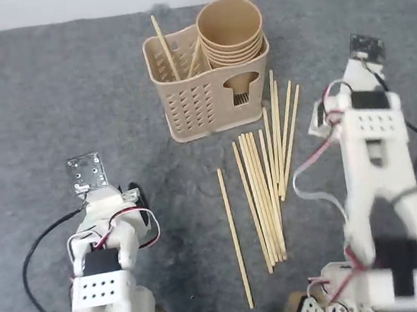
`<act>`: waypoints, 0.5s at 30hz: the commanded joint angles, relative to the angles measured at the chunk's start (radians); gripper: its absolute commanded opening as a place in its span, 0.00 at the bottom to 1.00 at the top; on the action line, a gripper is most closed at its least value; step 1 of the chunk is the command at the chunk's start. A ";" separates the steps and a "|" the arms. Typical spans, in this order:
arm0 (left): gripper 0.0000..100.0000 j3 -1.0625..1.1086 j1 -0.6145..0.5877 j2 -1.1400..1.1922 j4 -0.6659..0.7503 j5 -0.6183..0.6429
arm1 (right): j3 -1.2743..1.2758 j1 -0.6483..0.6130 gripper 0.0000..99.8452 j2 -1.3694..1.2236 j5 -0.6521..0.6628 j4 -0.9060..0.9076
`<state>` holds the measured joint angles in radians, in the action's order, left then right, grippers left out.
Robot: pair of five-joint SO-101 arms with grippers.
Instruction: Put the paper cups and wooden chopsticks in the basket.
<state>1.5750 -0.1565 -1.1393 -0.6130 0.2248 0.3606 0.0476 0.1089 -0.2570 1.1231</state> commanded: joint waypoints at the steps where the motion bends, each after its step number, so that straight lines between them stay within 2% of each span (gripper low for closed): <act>1: 0.16 -0.047 0.008 -0.018 0.000 -0.009 | -0.170 -0.022 0.14 -0.170 -0.055 -0.065; 5: 0.22 -0.045 0.003 -0.018 0.002 -0.008 | -0.334 -0.050 0.14 -0.343 -0.101 -0.064; 11: 0.22 -0.022 -0.011 -0.017 0.092 0.051 | -0.532 -0.081 0.14 -0.512 -0.129 -0.064; 15: 0.22 -0.021 -0.014 -0.017 0.095 0.051 | -0.612 -0.102 0.14 -0.573 -0.129 -0.065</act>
<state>1.5750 -0.1642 -1.1393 -0.5501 0.2601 -0.1580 -0.0322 -0.4588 -0.3736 1.0802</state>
